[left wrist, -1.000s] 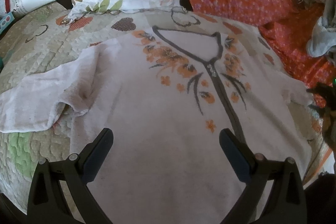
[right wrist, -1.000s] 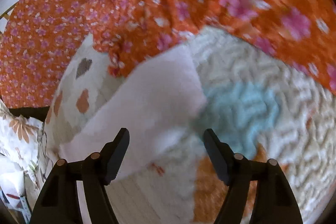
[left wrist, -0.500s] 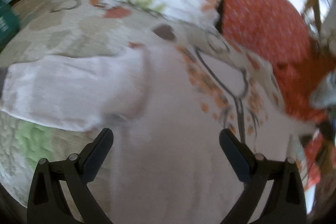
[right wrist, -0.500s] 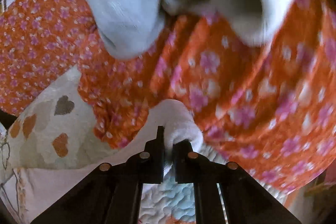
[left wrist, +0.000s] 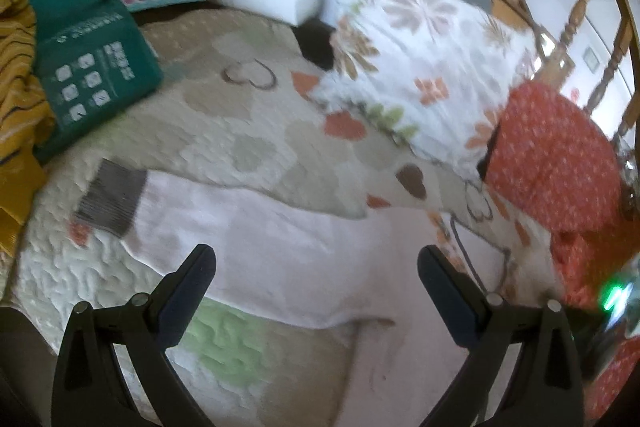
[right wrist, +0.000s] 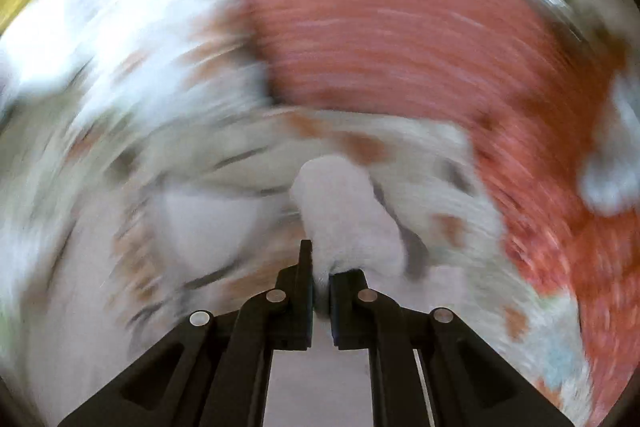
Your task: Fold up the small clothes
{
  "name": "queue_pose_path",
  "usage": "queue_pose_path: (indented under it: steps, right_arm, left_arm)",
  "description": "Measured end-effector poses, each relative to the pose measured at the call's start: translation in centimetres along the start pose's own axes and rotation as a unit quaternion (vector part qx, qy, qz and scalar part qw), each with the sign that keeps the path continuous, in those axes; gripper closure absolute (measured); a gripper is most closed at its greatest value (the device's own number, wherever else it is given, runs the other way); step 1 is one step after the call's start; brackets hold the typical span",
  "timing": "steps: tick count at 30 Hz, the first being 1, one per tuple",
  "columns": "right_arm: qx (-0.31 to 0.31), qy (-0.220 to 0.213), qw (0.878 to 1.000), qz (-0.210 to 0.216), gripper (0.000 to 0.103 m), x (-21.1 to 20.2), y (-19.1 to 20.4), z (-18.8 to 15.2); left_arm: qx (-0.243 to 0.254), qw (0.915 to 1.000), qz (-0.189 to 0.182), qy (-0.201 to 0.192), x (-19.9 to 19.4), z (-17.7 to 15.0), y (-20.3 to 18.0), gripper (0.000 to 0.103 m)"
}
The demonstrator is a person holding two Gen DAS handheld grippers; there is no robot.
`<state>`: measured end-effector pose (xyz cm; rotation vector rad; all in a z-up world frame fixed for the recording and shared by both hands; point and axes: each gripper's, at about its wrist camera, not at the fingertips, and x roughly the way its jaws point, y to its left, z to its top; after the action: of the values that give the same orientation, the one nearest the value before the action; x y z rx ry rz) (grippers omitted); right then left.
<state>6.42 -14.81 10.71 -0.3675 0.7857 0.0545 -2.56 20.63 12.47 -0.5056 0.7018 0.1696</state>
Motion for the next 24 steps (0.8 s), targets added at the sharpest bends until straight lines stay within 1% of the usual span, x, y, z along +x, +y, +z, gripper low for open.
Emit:
queue_pose_path:
  steps: [1, 2, 3, 4, 5, 6, 7, 9, 11, 13, 16, 17, 19, 20, 21, 23, 24]
  right_arm:
    - [-0.074, 0.004, 0.997, 0.007, 0.096, 0.3, 4.3, -0.6]
    - [-0.151, 0.006, 0.989, 0.004, 0.096, 0.6, 8.5, -1.9]
    - [-0.213, 0.004, 0.977, -0.009, 0.095, 0.9, 11.7, -3.2]
    - [-0.255, -0.001, 0.967, -0.02, 0.091, 1.0, 13.9, -4.4]
    - [-0.286, -0.009, 0.958, -0.03, 0.081, 0.9, 15.6, -5.5]
    - [-0.296, -0.014, 0.955, -0.035, 0.075, 0.7, 16.3, -6.0]
    - [-0.296, -0.017, 0.954, -0.038, 0.069, 0.4, 16.3, -6.3]
    - [-0.288, -0.02, 0.957, -0.039, 0.063, -0.1, 15.8, -6.5]
    - [-0.278, -0.02, 0.96, -0.036, 0.049, -0.6, 14.9, -6.5]
    - [-0.253, -0.014, 0.967, -0.02, 0.046, -1.2, 12.9, -6.4]
    - [-0.175, 0.007, 0.984, 0.03, 0.046, -2.0, 9.3, -5.3]
    - [-0.122, 0.016, 0.991, 0.059, 0.046, -2.1, 7.3, -4.5]
    - [-0.045, 0.03, 0.994, 0.096, 0.046, -1.6, 4.7, -3.5]
    - [0.019, 0.044, 0.991, 0.122, 0.046, -0.7, 2.7, -2.8]
    - [0.065, 0.053, 0.986, 0.141, 0.046, 0.2, 1.4, -2.5]
    - [0.143, 0.075, 0.971, 0.177, 0.046, 2.6, -0.5, -2.0]
    - [0.163, 0.083, 0.966, 0.184, 0.046, 3.4, -0.8, -2.1]
  left_arm:
    - [-0.005, 1.0, 0.0, -0.004, -0.2, 0.2, 0.4, 0.002]
    - [-0.009, 0.9999, -0.001, -0.006, -0.4, 0.4, 0.7, 0.002]
    - [-0.011, 0.9999, -0.001, -0.006, -0.5, 0.5, 0.9, 0.002]
    - [-0.013, 0.9999, -0.002, -0.006, -0.6, 0.5, 1.2, 0.002]
    - [-0.015, 0.9999, -0.002, -0.006, -0.6, 0.6, 1.3, 0.002]
    - [-0.018, 0.9998, -0.005, -0.005, -0.6, 0.7, 1.5, 0.002]
    - [-0.019, 0.9998, -0.007, -0.005, -0.7, 0.7, 1.5, 0.002]
    - [-0.019, 0.9998, -0.009, -0.006, -0.8, 0.7, 1.6, 0.002]
    - [-0.02, 0.9997, -0.009, -0.004, -0.7, 0.7, 1.7, 0.002]
    - [-0.023, 0.9997, -0.011, 0.001, -0.6, 0.6, 1.8, 0.002]
    - [-0.024, 0.9996, -0.009, 0.004, -0.6, 0.5, 1.9, 0.002]
    - [-0.026, 0.9996, -0.009, 0.005, -0.6, 0.5, 2.0, 0.002]
    - [-0.025, 0.9996, -0.01, 0.005, -0.5, 0.5, 1.9, 0.002]
    - [-0.026, 0.9996, -0.01, 0.007, -0.4, 0.4, 1.9, 0.002]
    - [-0.027, 0.9995, -0.012, 0.011, -0.2, 0.3, 1.9, 0.002]
    - [-0.028, 0.9994, -0.014, 0.017, 0.2, 0.1, 1.8, 0.002]
    - [-0.026, 0.9994, -0.013, 0.018, 0.4, 0.0, 1.7, 0.002]
